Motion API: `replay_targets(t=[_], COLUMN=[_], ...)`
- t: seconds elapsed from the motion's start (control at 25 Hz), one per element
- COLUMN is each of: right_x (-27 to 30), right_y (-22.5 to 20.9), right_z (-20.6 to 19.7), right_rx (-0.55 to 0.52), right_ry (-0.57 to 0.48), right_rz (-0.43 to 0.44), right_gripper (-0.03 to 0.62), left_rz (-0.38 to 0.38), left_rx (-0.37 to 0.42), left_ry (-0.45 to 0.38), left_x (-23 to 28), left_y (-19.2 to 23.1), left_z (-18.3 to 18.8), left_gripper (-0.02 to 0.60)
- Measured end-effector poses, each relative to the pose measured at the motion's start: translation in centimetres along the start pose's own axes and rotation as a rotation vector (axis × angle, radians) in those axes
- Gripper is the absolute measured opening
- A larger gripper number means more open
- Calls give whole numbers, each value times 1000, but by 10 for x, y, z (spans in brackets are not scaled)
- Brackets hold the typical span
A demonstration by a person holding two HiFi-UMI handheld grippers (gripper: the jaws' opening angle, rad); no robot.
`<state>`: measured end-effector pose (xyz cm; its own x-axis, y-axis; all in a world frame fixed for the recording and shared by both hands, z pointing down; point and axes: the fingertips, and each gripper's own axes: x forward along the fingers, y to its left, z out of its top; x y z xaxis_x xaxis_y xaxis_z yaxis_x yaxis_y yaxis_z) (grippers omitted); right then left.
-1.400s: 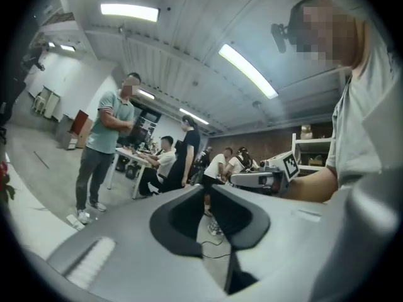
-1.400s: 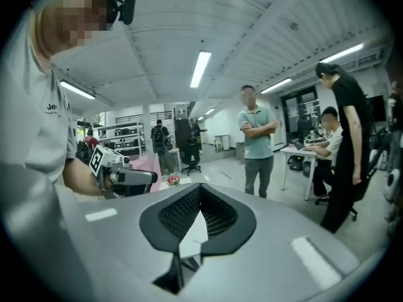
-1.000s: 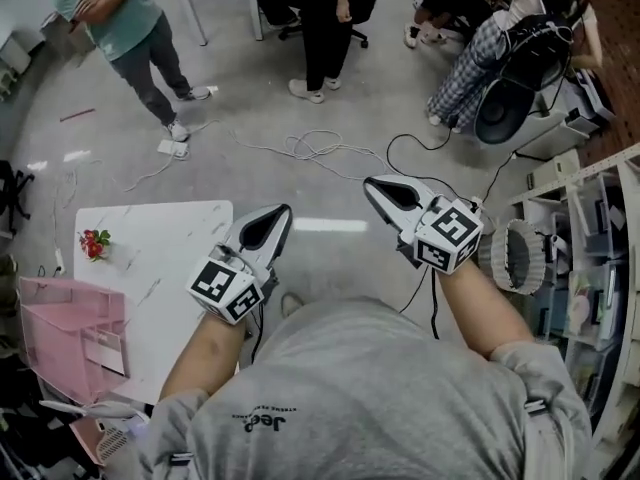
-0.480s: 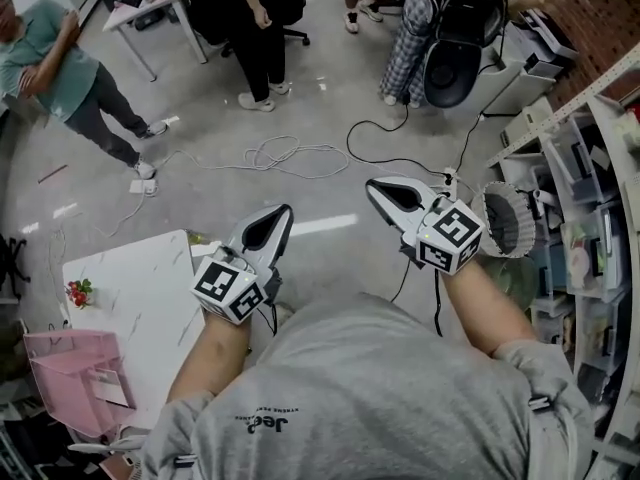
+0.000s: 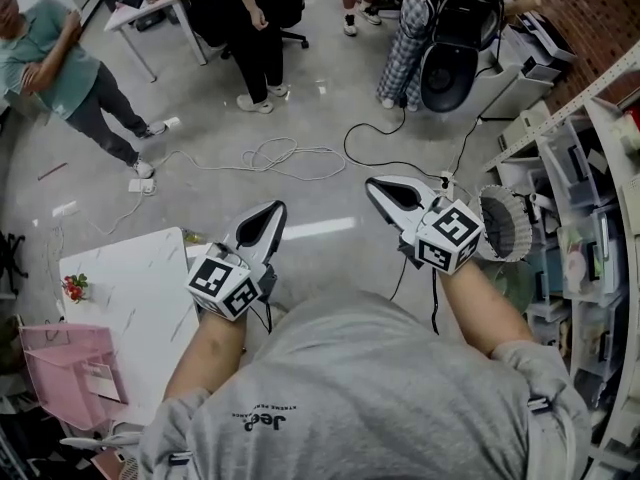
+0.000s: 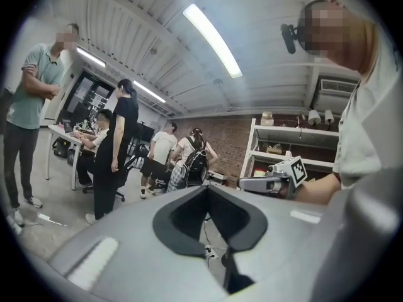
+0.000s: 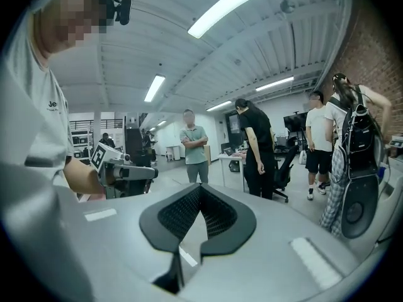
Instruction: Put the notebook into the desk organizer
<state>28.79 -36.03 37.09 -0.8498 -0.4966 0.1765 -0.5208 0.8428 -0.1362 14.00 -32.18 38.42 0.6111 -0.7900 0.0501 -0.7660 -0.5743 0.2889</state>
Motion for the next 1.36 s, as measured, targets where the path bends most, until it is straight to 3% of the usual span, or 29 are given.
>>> replay_targets(t=[1.36], right_x=[18], right_y=[12], right_z=[0], right_rx=[-49], right_ry=[42], right_rz=[28], right_gripper=[0], left_rz=[24], left_rx=[15], left_ry=[13], left_x=[-19], left_y=[10], left_z=[4], left_gripper=[60])
